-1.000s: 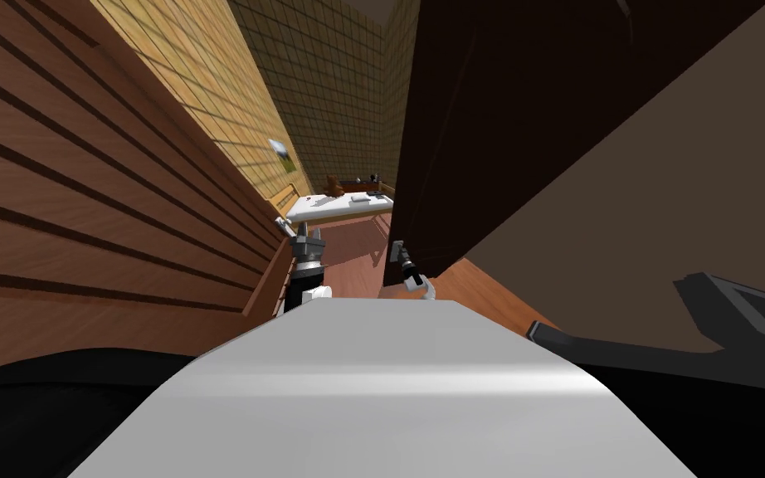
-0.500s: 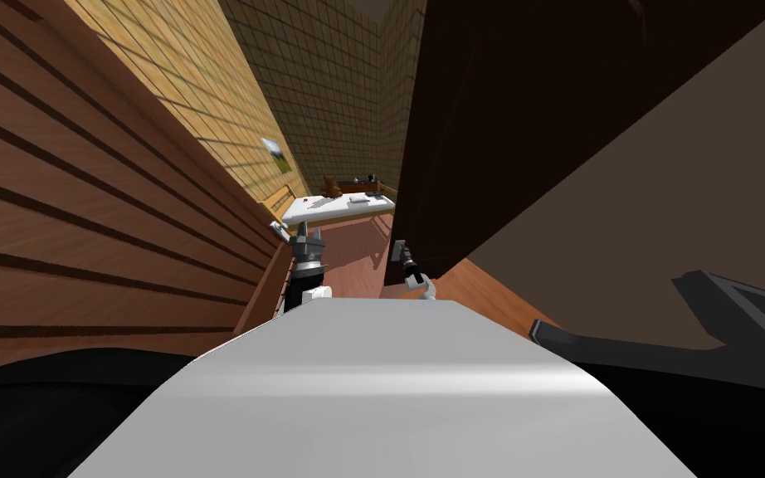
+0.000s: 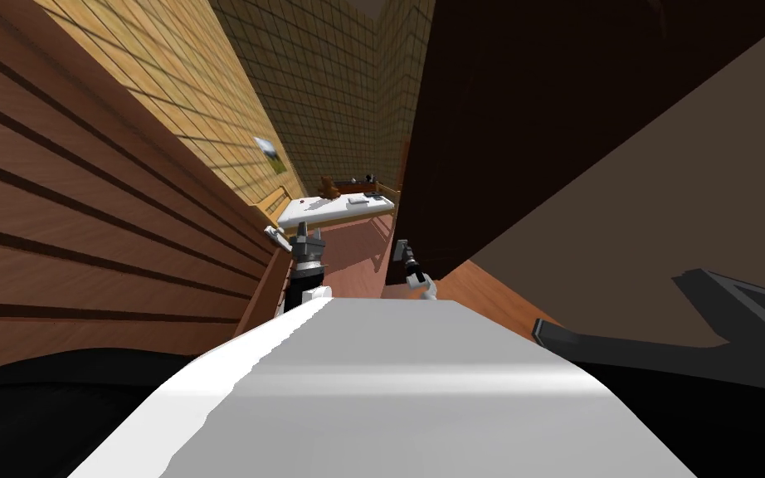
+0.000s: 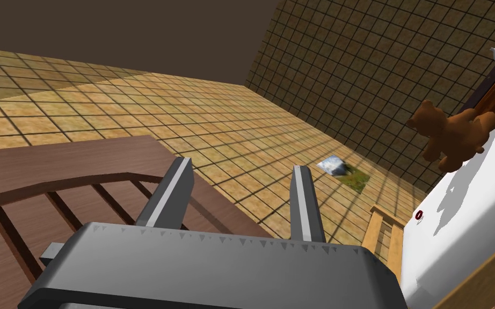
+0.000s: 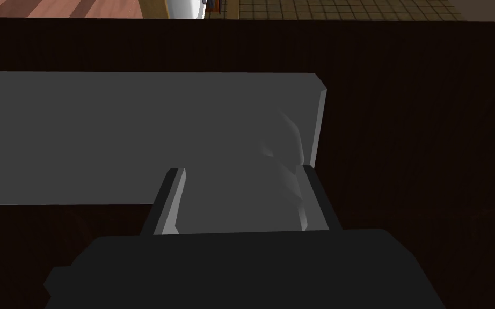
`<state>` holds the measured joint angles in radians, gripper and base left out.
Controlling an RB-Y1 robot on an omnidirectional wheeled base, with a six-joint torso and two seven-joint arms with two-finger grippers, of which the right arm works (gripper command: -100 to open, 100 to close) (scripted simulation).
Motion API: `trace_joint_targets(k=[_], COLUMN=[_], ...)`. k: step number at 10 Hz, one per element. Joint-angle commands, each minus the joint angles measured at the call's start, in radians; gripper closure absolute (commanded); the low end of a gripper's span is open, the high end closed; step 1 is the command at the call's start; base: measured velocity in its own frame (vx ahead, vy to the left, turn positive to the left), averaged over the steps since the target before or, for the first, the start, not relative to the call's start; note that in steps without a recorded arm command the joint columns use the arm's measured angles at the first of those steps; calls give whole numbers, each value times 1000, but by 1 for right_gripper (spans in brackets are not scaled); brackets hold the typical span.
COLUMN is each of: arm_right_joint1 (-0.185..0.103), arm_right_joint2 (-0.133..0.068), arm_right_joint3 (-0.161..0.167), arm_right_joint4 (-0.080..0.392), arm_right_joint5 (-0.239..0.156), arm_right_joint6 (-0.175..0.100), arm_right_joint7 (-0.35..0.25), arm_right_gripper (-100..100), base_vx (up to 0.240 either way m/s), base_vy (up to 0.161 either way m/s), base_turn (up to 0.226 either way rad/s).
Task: Push the door open
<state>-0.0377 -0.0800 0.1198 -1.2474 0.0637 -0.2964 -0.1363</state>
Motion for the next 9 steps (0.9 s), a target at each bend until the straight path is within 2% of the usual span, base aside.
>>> trace_joint_targets(k=[1, 5, 9], arm_right_joint1=[-12, -32, -46], arm_right_joint2=[-8, 8, 21], arm_right_joint3=[-29, -83, -123], arm_right_joint4=[2, 30, 51], arm_right_joint5=[-5, -11, -15], arm_right_joint6=[0, 0, -1], arm_right_joint7=[2, 19, 32], arm_right_gripper=[100, 100, 100], base_vx=[77, 106, 156], base_vy=[88, 111, 146], base_turn=[-53, -65, -68])
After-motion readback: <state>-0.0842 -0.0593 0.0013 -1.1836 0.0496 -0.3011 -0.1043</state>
